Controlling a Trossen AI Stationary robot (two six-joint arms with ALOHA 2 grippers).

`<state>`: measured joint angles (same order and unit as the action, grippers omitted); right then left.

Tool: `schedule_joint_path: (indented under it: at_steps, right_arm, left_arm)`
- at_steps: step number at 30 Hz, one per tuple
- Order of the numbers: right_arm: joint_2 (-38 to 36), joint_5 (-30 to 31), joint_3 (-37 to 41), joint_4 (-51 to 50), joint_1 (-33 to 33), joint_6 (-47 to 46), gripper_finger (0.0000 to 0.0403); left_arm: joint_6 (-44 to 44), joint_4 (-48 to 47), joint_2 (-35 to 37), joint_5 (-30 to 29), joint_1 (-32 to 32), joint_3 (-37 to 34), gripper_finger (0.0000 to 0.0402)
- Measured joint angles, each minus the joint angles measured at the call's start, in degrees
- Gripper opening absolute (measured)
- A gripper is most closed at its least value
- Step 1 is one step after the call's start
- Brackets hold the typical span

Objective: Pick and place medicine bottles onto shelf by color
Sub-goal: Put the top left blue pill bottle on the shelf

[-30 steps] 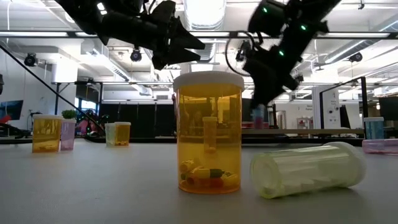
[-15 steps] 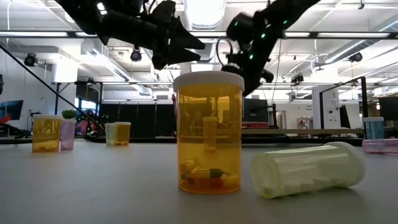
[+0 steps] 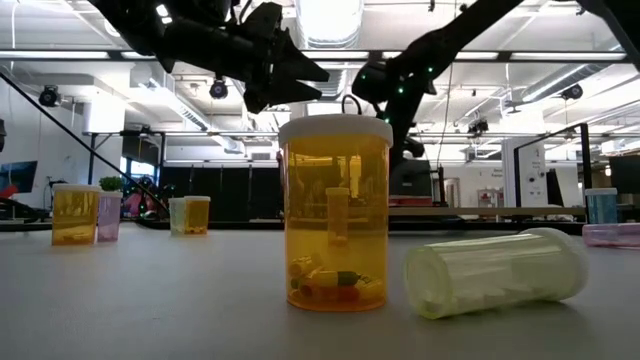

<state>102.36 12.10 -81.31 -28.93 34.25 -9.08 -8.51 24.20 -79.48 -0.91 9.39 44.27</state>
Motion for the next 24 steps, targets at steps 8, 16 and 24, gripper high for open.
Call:
schedule_joint_path:
  at_steps: [8,16,24]
  right_arm:
    - [0.21,-0.42,-0.05,2.55,1.64,-0.16,0.0120]
    - [0.25,-1.36,-0.01,4.11,1.78,-2.03,0.0123]
    - [0.25,-2.74,0.01,4.49,1.78,-2.12,0.0120]
  left_arm:
    - [0.15,-0.28,0.00,0.00,0.00,0.00,0.0214]
    - [0.24,-0.29,0.00,0.00,0.00,0.00,0.0214]
    - [0.24,-0.30,0.00,0.00,0.00,0.00,0.0214]
